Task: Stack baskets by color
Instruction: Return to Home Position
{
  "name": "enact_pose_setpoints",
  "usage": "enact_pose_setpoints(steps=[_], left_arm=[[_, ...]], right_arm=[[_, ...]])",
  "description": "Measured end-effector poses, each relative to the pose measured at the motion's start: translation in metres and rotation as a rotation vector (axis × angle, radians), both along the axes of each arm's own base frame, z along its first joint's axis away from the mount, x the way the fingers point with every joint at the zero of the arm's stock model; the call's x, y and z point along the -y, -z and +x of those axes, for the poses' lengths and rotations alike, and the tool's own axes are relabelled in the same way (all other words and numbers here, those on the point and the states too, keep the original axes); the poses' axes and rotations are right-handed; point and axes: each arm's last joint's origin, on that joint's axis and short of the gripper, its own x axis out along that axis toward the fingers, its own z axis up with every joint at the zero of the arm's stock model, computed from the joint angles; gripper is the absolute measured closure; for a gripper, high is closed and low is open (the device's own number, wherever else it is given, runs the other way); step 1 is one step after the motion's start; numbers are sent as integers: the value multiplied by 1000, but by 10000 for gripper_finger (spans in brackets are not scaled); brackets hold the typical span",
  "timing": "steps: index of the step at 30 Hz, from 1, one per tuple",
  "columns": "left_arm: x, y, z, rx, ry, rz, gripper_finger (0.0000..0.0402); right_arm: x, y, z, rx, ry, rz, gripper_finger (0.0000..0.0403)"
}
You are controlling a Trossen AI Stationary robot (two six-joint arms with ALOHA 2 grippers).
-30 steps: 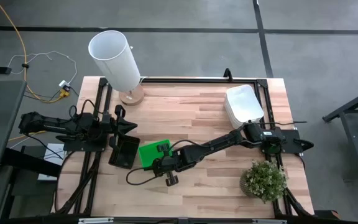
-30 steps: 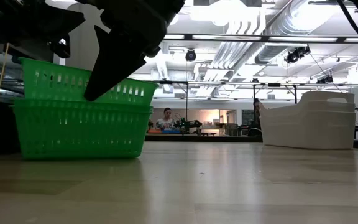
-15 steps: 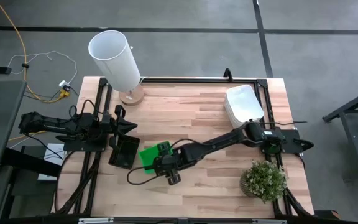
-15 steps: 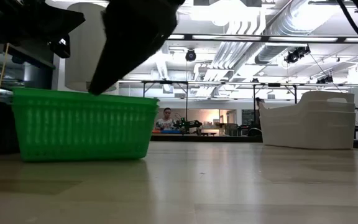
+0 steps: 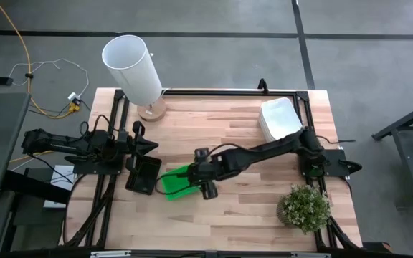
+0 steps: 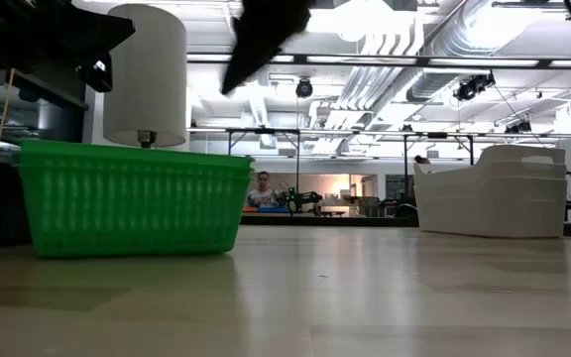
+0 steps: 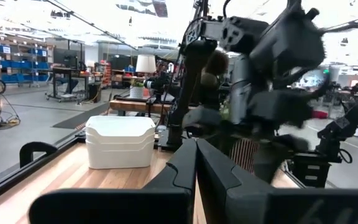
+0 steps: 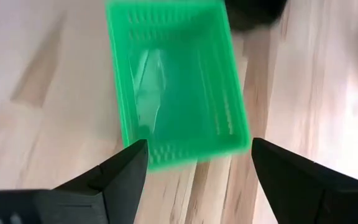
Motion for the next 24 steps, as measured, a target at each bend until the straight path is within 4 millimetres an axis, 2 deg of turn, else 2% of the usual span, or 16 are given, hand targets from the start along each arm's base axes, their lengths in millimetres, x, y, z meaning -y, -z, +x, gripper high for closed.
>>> enact_pose_setpoints(steps=[4, 8, 13, 17, 20, 24], left_arm=[[0, 0, 0, -4, -1, 4, 401], [0, 0, 0, -4, -10, 9, 402], [0, 0, 0, -4, -15, 8, 401], [0, 0, 0, -3, -16, 8, 402], [0, 0, 0, -1, -16, 9, 401], [0, 0, 0, -2, -20, 15, 402]], right_arm=[[15, 14, -28, -8, 90, 17, 128], [28, 25, -70, 95, 184, 53, 128], [40, 30, -132, 342, 303, 126, 128], [50, 32, -171, 598, 350, 197, 128], [57, 34, -191, 786, 355, 228, 128], [64, 36, -207, 938, 344, 237, 128]])
